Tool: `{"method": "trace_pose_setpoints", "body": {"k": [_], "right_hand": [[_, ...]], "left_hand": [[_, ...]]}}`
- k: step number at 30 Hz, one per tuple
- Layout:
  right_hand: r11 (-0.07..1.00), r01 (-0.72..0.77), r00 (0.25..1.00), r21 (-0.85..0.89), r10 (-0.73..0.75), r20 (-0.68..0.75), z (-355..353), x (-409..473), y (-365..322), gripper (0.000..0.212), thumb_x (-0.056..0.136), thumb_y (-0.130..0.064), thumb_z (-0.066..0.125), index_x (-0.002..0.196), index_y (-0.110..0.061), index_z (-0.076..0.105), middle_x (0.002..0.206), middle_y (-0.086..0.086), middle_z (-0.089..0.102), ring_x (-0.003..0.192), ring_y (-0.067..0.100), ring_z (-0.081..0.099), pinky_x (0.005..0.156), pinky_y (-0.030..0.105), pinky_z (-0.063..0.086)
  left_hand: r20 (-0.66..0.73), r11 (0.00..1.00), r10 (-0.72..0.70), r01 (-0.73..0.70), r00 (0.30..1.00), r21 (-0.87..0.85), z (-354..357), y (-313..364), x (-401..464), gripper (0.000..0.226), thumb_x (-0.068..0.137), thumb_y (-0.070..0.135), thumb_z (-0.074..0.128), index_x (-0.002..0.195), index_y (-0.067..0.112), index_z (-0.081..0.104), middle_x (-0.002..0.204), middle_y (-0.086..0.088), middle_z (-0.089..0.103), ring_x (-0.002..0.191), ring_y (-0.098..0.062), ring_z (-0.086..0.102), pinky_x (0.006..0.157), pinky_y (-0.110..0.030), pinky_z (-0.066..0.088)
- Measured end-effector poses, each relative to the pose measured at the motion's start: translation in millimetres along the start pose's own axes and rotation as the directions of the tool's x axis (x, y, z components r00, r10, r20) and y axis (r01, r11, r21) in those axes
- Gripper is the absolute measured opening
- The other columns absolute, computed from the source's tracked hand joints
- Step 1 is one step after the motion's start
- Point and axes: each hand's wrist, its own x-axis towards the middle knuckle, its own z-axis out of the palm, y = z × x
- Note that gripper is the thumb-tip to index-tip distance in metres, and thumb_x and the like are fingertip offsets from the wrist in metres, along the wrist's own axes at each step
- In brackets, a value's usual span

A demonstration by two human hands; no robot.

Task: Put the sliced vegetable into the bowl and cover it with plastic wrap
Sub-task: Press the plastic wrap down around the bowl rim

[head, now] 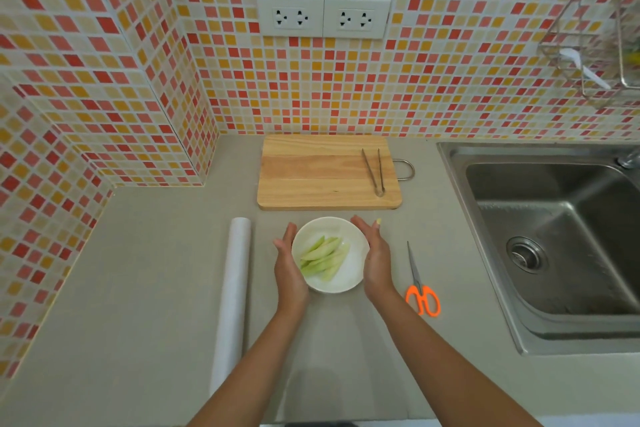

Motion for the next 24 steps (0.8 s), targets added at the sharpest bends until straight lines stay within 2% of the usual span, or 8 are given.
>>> {"method": "trace_pose_setpoints", "body": {"k": [2, 4, 6, 11, 15, 20, 24], "right_hand": [[1.0, -0.011, 1.0, 0.017, 0.011, -0.01, 4, -1, 0, 0.045, 0.1, -0.045, 0.033, 0.112, -0.018, 0.067, 0.109, 0.002, 0.07, 0.102, 0.016, 0.065, 0.089, 0.031, 0.05], [1.0, -0.008, 1.0, 0.022, 0.008, -0.022, 6, 0, -2, 0.044, 0.101, -0.043, 0.032, 0.109, -0.017, 0.067, 0.109, 0.006, 0.07, 0.102, 0.02, 0.065, 0.088, 0.032, 0.05], [1.0, -0.001, 1.0, 0.024, 0.001, -0.029, 7, 4, -5, 0.042, 0.102, -0.041, 0.032, 0.109, -0.016, 0.066, 0.109, 0.008, 0.07, 0.102, 0.022, 0.064, 0.088, 0.033, 0.05], [1.0, 0.014, 0.997, 0.013, -0.013, -0.075, 12, 17, -14, 0.046, 0.102, -0.039, 0.033, 0.104, -0.012, 0.071, 0.108, 0.012, 0.071, 0.101, 0.023, 0.065, 0.09, 0.036, 0.049], [1.0, 0.002, 0.994, 0.013, -0.001, -0.109, 12, 20, -13, 0.045, 0.101, -0.038, 0.036, 0.103, -0.012, 0.072, 0.109, 0.013, 0.071, 0.103, 0.025, 0.065, 0.093, 0.04, 0.049], [1.0, 0.009, 0.994, 0.02, -0.006, -0.111, 13, 16, -10, 0.042, 0.1, -0.038, 0.038, 0.107, -0.014, 0.071, 0.111, 0.01, 0.071, 0.105, 0.024, 0.065, 0.095, 0.039, 0.049], [0.999, 0.022, 0.992, 0.023, -0.019, -0.122, 14, 10, -7, 0.034, 0.1, -0.037, 0.04, 0.101, -0.025, 0.071, 0.109, 0.005, 0.071, 0.101, 0.018, 0.066, 0.084, 0.029, 0.051]], "left_hand": [[-0.009, 1.0, -0.022, 0.022, 1.0, 0.001, 3, -1, -2, 0.075, 0.088, 0.065, 0.014, 0.142, 0.023, 0.046, 0.138, 0.011, 0.051, 0.117, -0.001, 0.052, 0.077, -0.002, 0.043], [-0.016, 0.999, -0.033, 0.033, 0.999, 0.01, 4, 2, 4, 0.07, 0.092, 0.062, 0.013, 0.134, 0.024, 0.054, 0.128, 0.008, 0.06, 0.112, -0.003, 0.057, 0.07, -0.002, 0.045], [0.0, 0.999, -0.041, 0.041, 0.999, 0.024, 5, 7, 13, 0.069, 0.094, 0.062, 0.012, 0.129, 0.023, 0.058, 0.125, 0.005, 0.063, 0.115, -0.01, 0.058, 0.076, -0.008, 0.047], [0.065, 0.997, -0.021, 0.016, 0.998, 0.078, 15, 20, 28, 0.079, 0.087, 0.068, 0.014, 0.126, 0.017, 0.061, 0.124, -0.007, 0.065, 0.117, -0.022, 0.059, 0.102, -0.037, 0.045], [0.064, 0.997, -0.013, 0.008, 0.998, 0.078, 18, 24, 31, 0.081, 0.08, 0.074, 0.019, 0.119, 0.021, 0.066, 0.119, -0.003, 0.068, 0.113, -0.018, 0.062, 0.104, -0.039, 0.044], [0.086, 0.994, 0.002, -0.012, 0.996, 0.108, 16, 20, 31, 0.082, 0.082, 0.073, 0.018, 0.126, 0.02, 0.062, 0.123, -0.003, 0.066, 0.116, -0.018, 0.06, 0.106, -0.04, 0.043], [0.089, 0.992, 0.024, -0.035, 0.996, 0.124, 13, 17, 29, 0.081, 0.083, 0.072, 0.019, 0.129, 0.019, 0.059, 0.124, -0.004, 0.065, 0.117, -0.018, 0.06, 0.105, -0.041, 0.043]]}}
